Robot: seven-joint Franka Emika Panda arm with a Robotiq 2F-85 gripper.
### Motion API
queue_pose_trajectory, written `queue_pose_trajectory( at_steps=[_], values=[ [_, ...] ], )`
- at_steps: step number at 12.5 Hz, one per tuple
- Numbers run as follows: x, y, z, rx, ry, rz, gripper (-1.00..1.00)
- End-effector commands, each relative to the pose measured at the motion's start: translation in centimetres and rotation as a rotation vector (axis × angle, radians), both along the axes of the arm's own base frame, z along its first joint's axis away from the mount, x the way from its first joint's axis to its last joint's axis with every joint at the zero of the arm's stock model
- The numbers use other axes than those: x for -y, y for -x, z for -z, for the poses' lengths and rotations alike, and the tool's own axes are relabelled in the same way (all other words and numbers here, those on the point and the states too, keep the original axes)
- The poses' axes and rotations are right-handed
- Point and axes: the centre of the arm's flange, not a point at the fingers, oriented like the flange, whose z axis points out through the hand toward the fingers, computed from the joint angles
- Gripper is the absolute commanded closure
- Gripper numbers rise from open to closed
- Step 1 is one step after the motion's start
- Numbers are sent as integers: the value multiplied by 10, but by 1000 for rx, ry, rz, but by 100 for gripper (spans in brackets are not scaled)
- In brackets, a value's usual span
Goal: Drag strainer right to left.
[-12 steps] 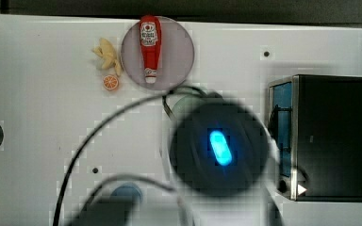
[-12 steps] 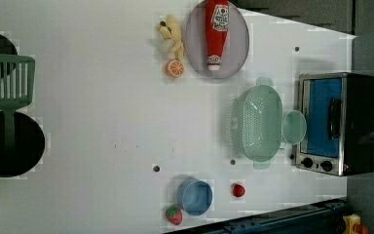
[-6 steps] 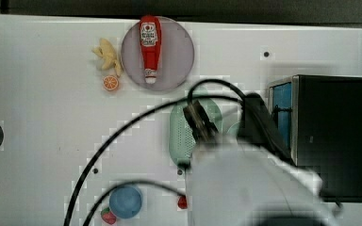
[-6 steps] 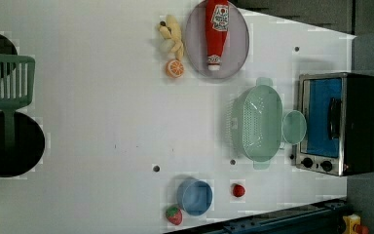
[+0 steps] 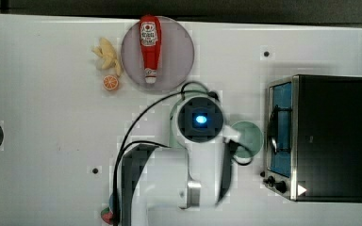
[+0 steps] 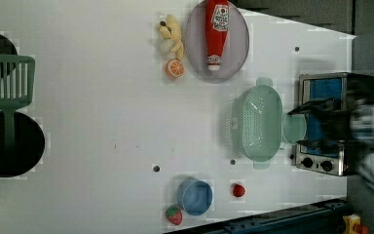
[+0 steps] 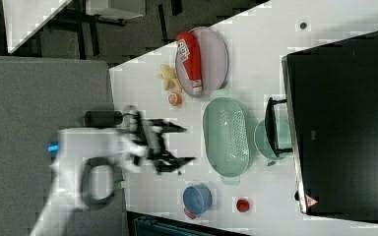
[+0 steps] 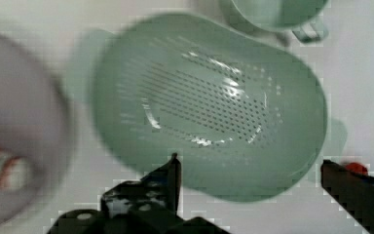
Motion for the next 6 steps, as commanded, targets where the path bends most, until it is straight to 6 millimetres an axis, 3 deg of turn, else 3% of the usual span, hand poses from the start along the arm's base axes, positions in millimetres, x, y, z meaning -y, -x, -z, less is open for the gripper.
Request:
queue_pose_trajectory(
  at_steps=[1, 3, 6],
  values=[
    [2, 3, 31, 47, 3, 176, -100],
    [-6, 3, 76, 38, 9, 221, -100],
    [-20, 0, 123, 50, 10, 246, -100]
  ],
)
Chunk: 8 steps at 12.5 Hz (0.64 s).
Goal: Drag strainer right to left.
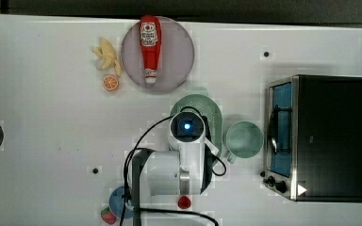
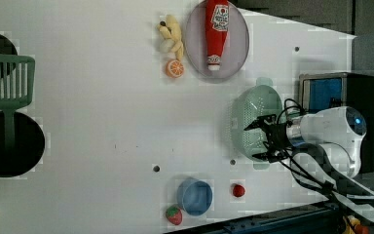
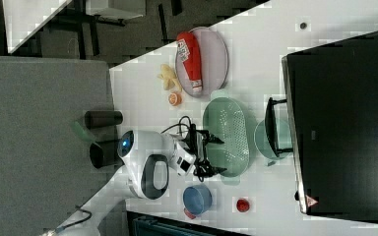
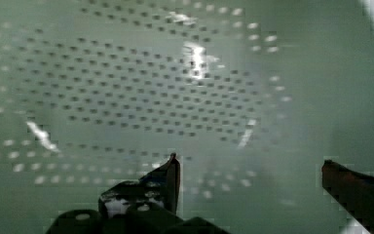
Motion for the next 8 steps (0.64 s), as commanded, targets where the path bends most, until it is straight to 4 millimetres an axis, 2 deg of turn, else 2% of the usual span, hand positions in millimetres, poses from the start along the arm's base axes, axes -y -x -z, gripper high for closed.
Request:
queue_pose_trajectory(
  at_steps=[1, 4, 8],
  values=[
    [-10, -30, -13, 130, 2, 91, -100],
    [-15, -26, 15, 124, 1, 84, -100],
    [-34, -24, 22, 123, 10, 127, -100]
  ],
)
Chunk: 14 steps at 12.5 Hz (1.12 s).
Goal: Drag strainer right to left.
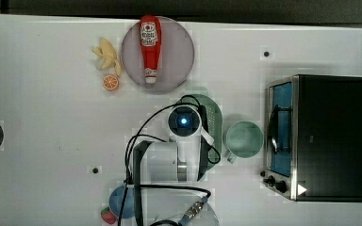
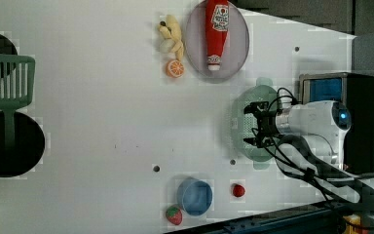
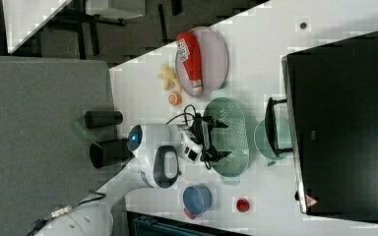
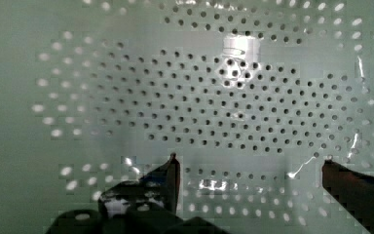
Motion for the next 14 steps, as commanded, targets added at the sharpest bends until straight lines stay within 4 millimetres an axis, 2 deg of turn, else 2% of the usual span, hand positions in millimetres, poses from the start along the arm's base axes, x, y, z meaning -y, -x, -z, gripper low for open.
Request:
queue_pose_trajectory(
  at_steps=[1, 7, 14],
  values=[
    [-39, 4, -15, 28, -5, 86, -100],
    [-107, 9, -16, 40, -4, 35, -100],
    [-200, 9, -5, 58, -1, 12, -100]
  ],
)
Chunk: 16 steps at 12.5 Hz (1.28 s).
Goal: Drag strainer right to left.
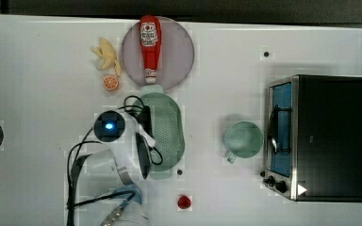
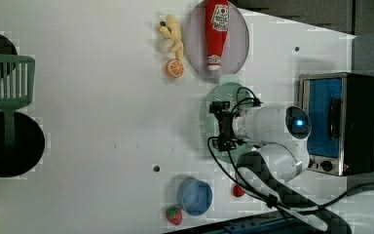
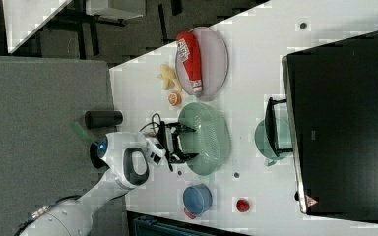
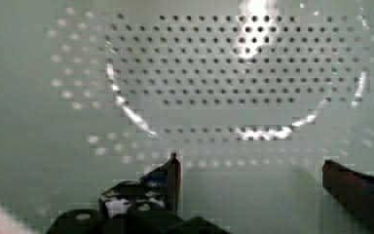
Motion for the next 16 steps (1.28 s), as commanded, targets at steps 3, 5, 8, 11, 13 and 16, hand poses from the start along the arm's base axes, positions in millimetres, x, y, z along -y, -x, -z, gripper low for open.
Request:
queue_pose_trajectory(
  at_steps=[3, 5, 8, 11, 13, 16],
  values=[
    [-76, 7, 14, 10, -5, -1, -100],
    [-98, 4, 17, 17, -11, -10, -100],
    [-125, 2, 11, 8, -31, 29, -100],
    [-148, 4, 6, -39, -53, 51, -100],
    [-165, 3, 5, -48, -78, 61, -100],
    [-197, 1, 3, -60, -143, 107, -100]
  ],
)
